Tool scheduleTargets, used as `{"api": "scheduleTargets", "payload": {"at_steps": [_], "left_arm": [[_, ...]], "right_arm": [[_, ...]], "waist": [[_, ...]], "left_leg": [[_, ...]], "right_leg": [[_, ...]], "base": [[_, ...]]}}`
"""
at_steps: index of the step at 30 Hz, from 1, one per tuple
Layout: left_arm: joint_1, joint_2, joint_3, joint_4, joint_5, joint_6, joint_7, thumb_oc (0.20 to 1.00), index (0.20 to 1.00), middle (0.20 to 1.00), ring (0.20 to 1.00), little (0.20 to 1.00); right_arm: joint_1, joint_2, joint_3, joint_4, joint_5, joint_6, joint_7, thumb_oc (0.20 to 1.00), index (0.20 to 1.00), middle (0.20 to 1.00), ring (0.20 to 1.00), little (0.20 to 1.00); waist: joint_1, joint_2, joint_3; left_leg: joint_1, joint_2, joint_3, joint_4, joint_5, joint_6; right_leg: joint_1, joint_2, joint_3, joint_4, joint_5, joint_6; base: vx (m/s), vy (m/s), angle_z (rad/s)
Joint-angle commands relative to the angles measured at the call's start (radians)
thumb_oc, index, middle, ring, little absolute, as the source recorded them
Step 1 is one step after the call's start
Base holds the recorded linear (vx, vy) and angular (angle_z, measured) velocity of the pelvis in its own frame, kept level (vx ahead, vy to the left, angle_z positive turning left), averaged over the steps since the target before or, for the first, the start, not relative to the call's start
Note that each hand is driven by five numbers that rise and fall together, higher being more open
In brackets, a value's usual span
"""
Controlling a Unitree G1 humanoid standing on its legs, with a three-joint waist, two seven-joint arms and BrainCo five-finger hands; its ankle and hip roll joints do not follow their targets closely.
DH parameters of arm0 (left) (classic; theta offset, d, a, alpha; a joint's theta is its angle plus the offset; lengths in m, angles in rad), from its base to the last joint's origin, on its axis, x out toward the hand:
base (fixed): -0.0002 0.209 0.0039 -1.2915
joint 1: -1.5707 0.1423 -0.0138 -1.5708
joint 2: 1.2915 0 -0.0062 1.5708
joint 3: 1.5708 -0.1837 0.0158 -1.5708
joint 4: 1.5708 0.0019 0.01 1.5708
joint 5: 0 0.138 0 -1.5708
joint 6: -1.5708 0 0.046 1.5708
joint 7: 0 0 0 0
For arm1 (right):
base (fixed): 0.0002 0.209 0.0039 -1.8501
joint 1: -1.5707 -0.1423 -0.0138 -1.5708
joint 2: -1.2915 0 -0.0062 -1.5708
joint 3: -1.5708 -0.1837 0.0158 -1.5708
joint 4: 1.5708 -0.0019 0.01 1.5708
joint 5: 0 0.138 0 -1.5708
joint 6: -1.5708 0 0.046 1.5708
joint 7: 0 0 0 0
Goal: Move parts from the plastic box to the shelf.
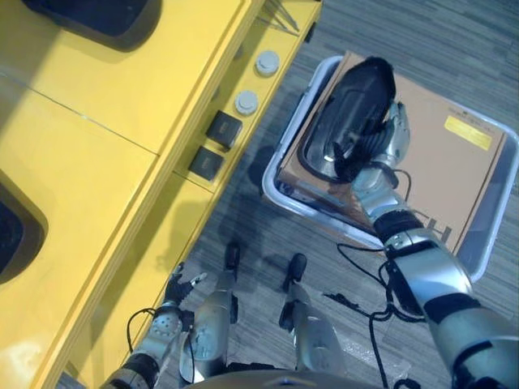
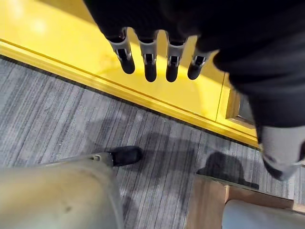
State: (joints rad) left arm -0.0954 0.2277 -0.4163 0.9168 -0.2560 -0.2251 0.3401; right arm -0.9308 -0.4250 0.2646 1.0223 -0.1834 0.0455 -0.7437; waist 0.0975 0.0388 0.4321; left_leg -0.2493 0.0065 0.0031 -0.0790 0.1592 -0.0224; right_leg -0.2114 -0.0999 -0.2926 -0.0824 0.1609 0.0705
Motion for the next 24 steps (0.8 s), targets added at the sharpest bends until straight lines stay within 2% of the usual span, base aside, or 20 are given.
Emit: {"api": "scheduleTargets", "payload": {"at_steps": [1,4,5,6,7,18,24], "left_arm": [[0.043,-0.032,-0.062,0.057,0.005,0.011,-0.003,1.000,1.000,1.000,1.000,1.000],[0.043,-0.038,-0.064,0.059,-0.004,0.016,-0.003,1.000,1.000,1.000,1.000,1.000],[0.044,-0.038,-0.068,0.059,-0.003,0.017,-0.003,1.000,1.000,1.000,1.000,1.000],[0.044,-0.038,-0.068,0.059,-0.003,0.017,-0.003,1.000,1.000,1.000,1.000,1.000],[0.044,-0.039,-0.076,0.056,-0.003,0.021,-0.003,1.000,1.000,1.000,1.000,1.000],[0.062,-0.033,-0.048,0.064,0.012,0.038,-0.005,1.000,1.000,1.000,1.000,1.000],[0.116,-0.001,0.017,0.075,0.067,0.051,-0.001,1.000,1.000,1.000,1.000,1.000]], "right_arm": [[-0.021,0.016,0.040,0.085,0.085,-0.033,0.018,1.000,1.000,1.000,1.000,1.000],[-0.002,0.068,0.025,0.171,0.164,-0.045,0.047,1.000,1.000,1.000,1.000,1.000],[-0.001,0.085,0.014,0.200,0.194,-0.048,0.052,0.884,0.884,0.884,0.884,0.884],[-0.001,0.085,0.014,0.201,0.194,-0.048,0.052,0.884,0.884,0.884,0.884,0.884],[0.001,0.107,-0.014,0.245,0.270,-0.054,0.077,0.200,0.200,0.200,0.200,0.200],[0.054,0.096,-0.023,0.273,0.339,-0.068,0.137,0.200,0.200,0.200,0.200,0.200],[0.196,0.094,-0.054,0.180,0.342,-0.101,0.155,0.200,0.200,0.200,0.200,0.200]], "waist": [[-0.002,-0.034,-0.022],[-0.002,-0.034,-0.030],[-0.001,-0.033,-0.033],[-0.001,-0.034,-0.033],[0.001,-0.030,-0.039],[0.009,-0.028,-0.083],[0.006,-0.047,-0.156]], "left_leg": [[0.011,-0.009,-0.031,0.105,-0.187,0.003],[0.017,-0.008,-0.030,0.099,-0.188,0.004],[0.021,-0.008,-0.030,0.097,-0.189,0.004],[0.022,-0.008,-0.030,0.097,-0.189,0.004],[0.028,-0.008,-0.032,0.092,-0.189,0.003],[0.073,-0.002,-0.037,0.062,-0.184,-0.004],[0.145,0.013,-0.016,0.066,-0.208,-0.007]], "right_leg": [[-0.006,-0.041,0.051,0.014,-0.092,0.072],[-0.003,-0.041,0.051,0.010,-0.091,0.073],[0.000,-0.041,0.050,0.008,-0.090,0.073],[0.001,-0.041,0.050,0.008,-0.090,0.073],[0.005,-0.041,0.049,0.007,-0.091,0.074],[0.045,-0.041,0.023,-0.005,-0.100,0.078],[0.104,-0.030,0.028,-0.005,-0.117,0.074]], "base": [[0.00,0.000,0.00],[0.01,0.003,-0.01],[0.02,0.006,-0.04],[0.03,0.009,-0.03],[0.00,0.000,0.00],[0.01,-0.004,0.00],[0.05,-0.040,0.00]]}}
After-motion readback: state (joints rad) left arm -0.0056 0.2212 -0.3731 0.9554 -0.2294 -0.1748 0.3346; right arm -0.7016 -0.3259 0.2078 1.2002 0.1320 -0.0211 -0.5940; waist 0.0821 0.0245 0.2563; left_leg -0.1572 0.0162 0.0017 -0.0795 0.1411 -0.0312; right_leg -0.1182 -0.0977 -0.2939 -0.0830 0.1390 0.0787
